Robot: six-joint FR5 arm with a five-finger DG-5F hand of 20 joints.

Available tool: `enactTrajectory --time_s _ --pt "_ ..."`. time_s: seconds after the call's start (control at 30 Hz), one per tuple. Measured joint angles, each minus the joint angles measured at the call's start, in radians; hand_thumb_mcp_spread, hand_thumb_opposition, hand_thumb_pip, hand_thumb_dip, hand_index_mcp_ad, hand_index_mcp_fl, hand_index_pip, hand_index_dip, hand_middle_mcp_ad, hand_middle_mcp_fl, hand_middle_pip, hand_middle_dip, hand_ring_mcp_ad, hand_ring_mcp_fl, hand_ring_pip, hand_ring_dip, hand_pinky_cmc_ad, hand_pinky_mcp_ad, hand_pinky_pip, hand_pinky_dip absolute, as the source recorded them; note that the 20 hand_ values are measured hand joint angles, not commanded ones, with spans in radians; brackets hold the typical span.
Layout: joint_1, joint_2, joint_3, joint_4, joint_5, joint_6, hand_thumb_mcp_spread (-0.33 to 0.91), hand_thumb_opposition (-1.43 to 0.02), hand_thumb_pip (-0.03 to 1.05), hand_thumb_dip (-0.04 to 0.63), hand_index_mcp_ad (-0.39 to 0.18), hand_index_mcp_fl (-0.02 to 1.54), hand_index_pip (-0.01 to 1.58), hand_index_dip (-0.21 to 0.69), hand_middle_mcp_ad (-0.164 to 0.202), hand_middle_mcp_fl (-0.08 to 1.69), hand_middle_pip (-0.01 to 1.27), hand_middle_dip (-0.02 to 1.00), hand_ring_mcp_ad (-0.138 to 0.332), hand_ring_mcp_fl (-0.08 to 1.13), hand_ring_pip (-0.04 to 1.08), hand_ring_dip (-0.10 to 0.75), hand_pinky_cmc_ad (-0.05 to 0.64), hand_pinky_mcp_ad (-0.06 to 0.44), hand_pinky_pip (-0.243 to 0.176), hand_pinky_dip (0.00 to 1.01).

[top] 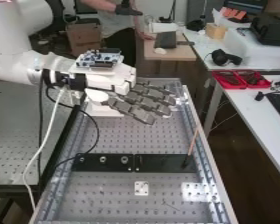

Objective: Grab the pcb board and place it in the clear container

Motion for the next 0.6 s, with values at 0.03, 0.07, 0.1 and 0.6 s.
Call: enactTrajectory --time_s 0.03,0.07,0.1,0.6 --pt "-0.001 -0.009 -0.005 0.008 0.004 -0.007 0.36 -0.66 0.29 0.04 0.024 0.09 0.09 0.152 0.155 0.0 0.15 0.08 0.19 0.02 0.09 0.0 0.309 0.232 -0.098 0.34" --pt "-0.002 -0.012 -0.006 0.01 0.006 -0.01 0.36 -0.66 0.3 0.037 0.024 0.1 0.09 0.152 0.157 0.0 0.15 0.08 0.19 0.02 0.09 0.0 0.309 0.229 -0.098 0.34" --pt "-0.002 -0.021 -0.01 0.017 0.008 -0.016 0.35 -0.66 0.31 0.037 0.023 0.11 0.09 0.152 0.154 0.0 0.15 0.08 0.19 0.02 0.09 0.0 0.309 0.229 -0.098 0.34" --pt "-0.053 -0.123 -0.031 0.086 0.024 -0.071 0.47 -0.72 0.4 0.126 -0.054 0.16 0.47 0.152 0.126 0.0 0.14 0.09 0.162 0.0 0.09 0.0 0.309 0.215 -0.093 0.22"
